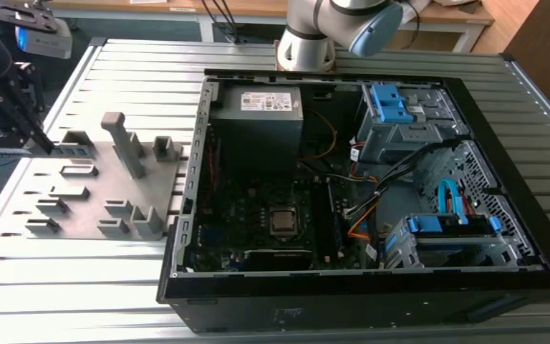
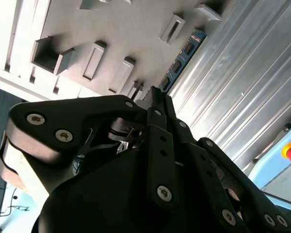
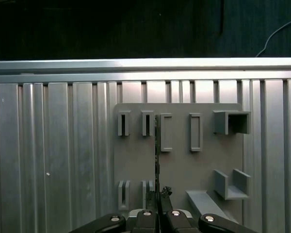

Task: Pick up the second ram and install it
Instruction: 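Pick up the second ram and move it above second insertion slot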

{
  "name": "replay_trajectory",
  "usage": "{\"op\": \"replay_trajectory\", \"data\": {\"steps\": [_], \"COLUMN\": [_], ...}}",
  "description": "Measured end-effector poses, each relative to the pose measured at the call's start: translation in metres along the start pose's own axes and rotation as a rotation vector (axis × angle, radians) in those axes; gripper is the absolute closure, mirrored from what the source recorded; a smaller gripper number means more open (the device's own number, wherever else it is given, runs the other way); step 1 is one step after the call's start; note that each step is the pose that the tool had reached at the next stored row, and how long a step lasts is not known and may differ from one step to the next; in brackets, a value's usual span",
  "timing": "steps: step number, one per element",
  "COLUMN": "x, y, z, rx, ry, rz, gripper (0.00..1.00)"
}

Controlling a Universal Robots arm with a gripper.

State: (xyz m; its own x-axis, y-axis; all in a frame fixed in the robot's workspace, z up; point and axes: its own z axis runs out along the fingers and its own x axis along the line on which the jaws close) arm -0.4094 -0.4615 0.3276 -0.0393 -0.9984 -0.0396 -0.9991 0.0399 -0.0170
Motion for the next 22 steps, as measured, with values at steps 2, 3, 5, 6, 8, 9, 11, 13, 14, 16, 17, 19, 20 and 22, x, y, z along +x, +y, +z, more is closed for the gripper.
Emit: {"op": "replay_trajectory", "data": {"steps": [2, 3, 5, 6, 8, 9, 11, 13, 14, 16, 17, 19, 20, 22], "x": [-0.0001, -0.0001, -0.0002, -0.0003, -0.0003, -0.0004, -0.0005, -0.0005, -0.0006, -0.0007, -0.0007, -0.0008, -0.0008, -0.0009], "y": [0.0, -0.0001, -0.0001, -0.0001, -0.0002, -0.0002, -0.0002, -0.0002, -0.0002, -0.0003, -0.0003, -0.0003, -0.0003, -0.0004], "z": [-0.0021, -0.0031, -0.0053, -0.0064, -0.0084, -0.0096, -0.0117, -0.0137, -0.0147, -0.0166, -0.0176, -0.0196, -0.0206, -0.0226], "rx": [0.0, 0.0, 0.0, 0.0, 0.0, -0.0001, 0.0, 0.0, 0.0, 0.0, 0.0, -0.0001, 0.0, 0.0], "ry": [0.0, 0.0, 0.0001, 0.0, 0.0, 0.0, 0.0, 0.0, -0.0001, -0.0001, -0.0001, -0.0001, -0.0001, -0.0001], "rz": [0.0, 0.0, 0.0, 0.0, 0.0, 0.0, 0.0, 0.0, 0.0, 0.0, 0.0, 0.0, 0.0, 0.0], "gripper": [0.86, 0.86, 0.86, 0.86, 0.86, 0.86, 0.86, 0.86, 0.86, 0.86, 0.86, 0.86, 0.86, 0.86]}}
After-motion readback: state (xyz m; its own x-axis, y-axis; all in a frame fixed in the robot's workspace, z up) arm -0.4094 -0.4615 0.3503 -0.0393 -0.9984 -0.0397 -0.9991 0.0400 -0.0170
